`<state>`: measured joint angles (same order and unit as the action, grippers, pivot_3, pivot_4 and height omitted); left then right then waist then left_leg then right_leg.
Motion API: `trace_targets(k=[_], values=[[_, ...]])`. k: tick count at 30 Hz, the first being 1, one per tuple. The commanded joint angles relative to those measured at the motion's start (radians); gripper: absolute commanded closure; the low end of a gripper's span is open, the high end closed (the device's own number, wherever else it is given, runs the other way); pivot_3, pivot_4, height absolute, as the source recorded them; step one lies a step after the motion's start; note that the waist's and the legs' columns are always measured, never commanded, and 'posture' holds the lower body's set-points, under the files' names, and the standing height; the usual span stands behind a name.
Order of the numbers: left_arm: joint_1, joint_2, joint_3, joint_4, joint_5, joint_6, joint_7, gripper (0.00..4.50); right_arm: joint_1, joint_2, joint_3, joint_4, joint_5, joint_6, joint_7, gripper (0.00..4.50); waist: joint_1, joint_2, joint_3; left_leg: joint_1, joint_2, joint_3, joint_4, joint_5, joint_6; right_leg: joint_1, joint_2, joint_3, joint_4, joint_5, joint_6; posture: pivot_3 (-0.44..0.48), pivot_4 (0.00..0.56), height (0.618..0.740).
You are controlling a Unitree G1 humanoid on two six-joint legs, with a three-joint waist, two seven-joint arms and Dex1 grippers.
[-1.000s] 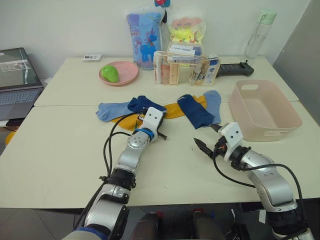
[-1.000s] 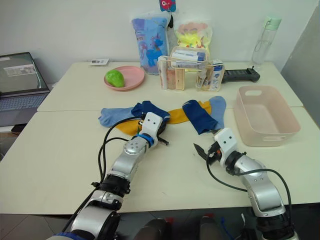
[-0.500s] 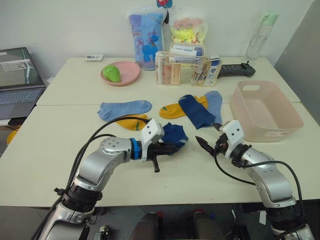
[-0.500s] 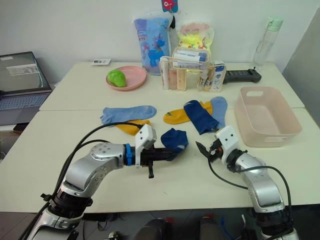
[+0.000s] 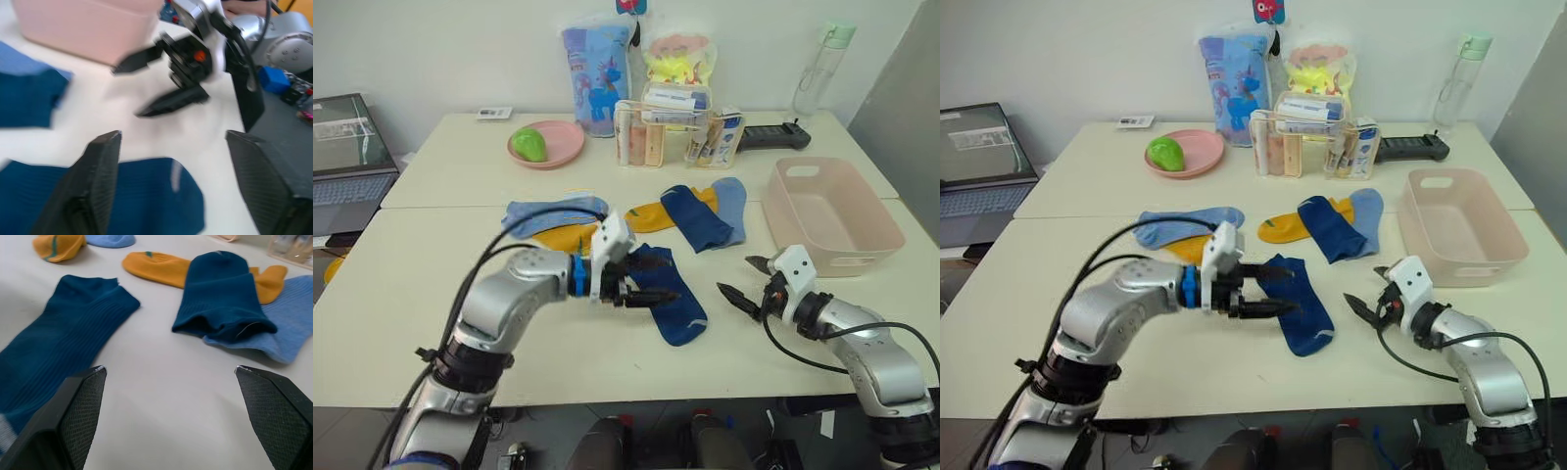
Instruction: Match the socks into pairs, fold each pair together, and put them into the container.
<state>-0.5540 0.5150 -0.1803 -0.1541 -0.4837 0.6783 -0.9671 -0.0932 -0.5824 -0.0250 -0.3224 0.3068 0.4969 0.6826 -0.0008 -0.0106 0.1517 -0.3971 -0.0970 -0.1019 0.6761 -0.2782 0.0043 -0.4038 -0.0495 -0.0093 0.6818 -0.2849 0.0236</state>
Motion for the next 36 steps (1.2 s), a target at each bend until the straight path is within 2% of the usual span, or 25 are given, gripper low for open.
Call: trace_targets(k=[1, 5, 12, 14, 18, 21, 27, 28, 32, 36], values=[[-0.075, -0.059, 0.021, 0.316, 0.207, -0.268, 0.185, 0.03, -0.002, -0.07, 0.057, -0.094, 0.058, 0.047, 0.124, 0.0, 0.004, -0.001, 0.0, 0.0, 0.0, 0.0, 0.0, 0.0, 0.0, 0.001, 0.0, -0.001, 0.0, 0.0, 0.0, 0.0, 0.15, 0.74], [-0.145, -0.139, 0.018, 0.614, 0.303, -0.437, 0.26, 0.03, -0.049, -0.12, 0.193, -0.124, 0.05, 0.058, 0.242, 0.0, 0.002, -0.003, 0.001, -0.001, 0.0, 0.0, 0.0, 0.0, 0.0, -0.001, 0.0, 0.0, -0.001, 0.0, 0.0, 0.0, 0.15, 0.74], [-0.236, -0.23, 0.016, 0.885, 0.398, -0.604, 0.286, 0.03, -0.136, -0.086, 0.348, -0.012, -0.085, -0.06, 0.267, 0.0, 0.002, -0.005, 0.002, -0.002, 0.0, -0.001, 0.001, 0.0, 0.0, -0.001, 0.0, -0.001, 0.0, 0.0, 0.0, 0.0, 0.15, 0.74], [-0.246, -0.235, 0.01, 0.921, 0.415, -0.617, 0.262, 0.43, -0.135, -0.103, 0.367, 0.014, -0.125, -0.097, 0.279, 0.0, 0.001, -0.005, 0.002, -0.002, -0.001, -0.001, 0.001, 0.0, 0.0, -0.001, -0.001, -0.001, 0.0, 0.0, 0.0, 0.0, 0.15, 0.74], [-0.221, -0.226, 0.002, 0.889, 0.421, -0.586, 0.18, 1.61, -0.127, -0.132, 0.357, 0.047, -0.168, -0.168, 0.29, 0.9, 0.0, -0.005, 0.002, -0.002, -0.001, -0.001, 0.001, 0.0, 0.0, -0.002, -0.001, -0.001, 0.0, 0.0, 0.0, 0.0, 0.15, 0.74], [-0.204, -0.214, 0.003, 0.872, 0.435, -0.573, 0.164, 2.69, -0.128, -0.13, 0.353, 0.058, -0.178, -0.197, 0.292, 2.05, 0.0, -0.005, 0.002, -0.002, -0.001, -0.001, 0.002, 0.0, 0.0, -0.001, -0.001, -0.001, 0.0, 0.0, 0.0, 0.0, 0.15, 0.74], [-0.146, -0.195, 0.001, 0.801, 0.439, -0.544, 0.132, 4.5, -0.135, -0.135, 0.339, 0.071, -0.184, -0.24, 0.31, 4.14, 0.0, -0.005, 0.002, -0.002, -0.001, -0.001, 0.002, 0.0, 0.0, -0.001, -0.001, -0.001, 0.001, 0.0, 0.0, 0.0, 0.15, 0.74], [-0.136, -0.194, 0.005, 0.783, 0.438, -0.543, 0.138, 4.5, -0.136, -0.136, 0.332, 0.074, -0.182, -0.247, 0.314, 4.46, 0.0, -0.005, 0.002, -0.002, -0.001, -0.001, 0.002, 0.0, 0.0, -0.001, -0.001, -0.001, 0.001, 0.0, 0.0, 0.0, 0.15, 0.74], [-0.097, -0.201, 0.049, 0.71, 0.416, -0.507, 0.206, 4.5, -0.147, -0.136, 0.313, 0.091, -0.184, -0.282, 0.319, 4.46, 0.0, -0.005, 0.002, -0.002, -0.001, -0.001, 0.002, 0.0, 0.0, -0.001, -0.001, -0.001, 0.001, 0.0, 0.0, 0.0, 0.15, 0.74], [-0.017, -0.186, 0.06, 0.574, 0.39, -0.424, 0.208, 4.5, -0.165, -0.125, 0.301, 0.107, -0.156, -0.314, 0.355, 4.46, -0.003, -0.005, 0.002, -0.001, 0.0, -0.001, 0.001, 0.0, 0.0, -0.001, 0.0, -0.001, 0.001, 0.0, 0.0, 0.0, 0.15, 0.74]])
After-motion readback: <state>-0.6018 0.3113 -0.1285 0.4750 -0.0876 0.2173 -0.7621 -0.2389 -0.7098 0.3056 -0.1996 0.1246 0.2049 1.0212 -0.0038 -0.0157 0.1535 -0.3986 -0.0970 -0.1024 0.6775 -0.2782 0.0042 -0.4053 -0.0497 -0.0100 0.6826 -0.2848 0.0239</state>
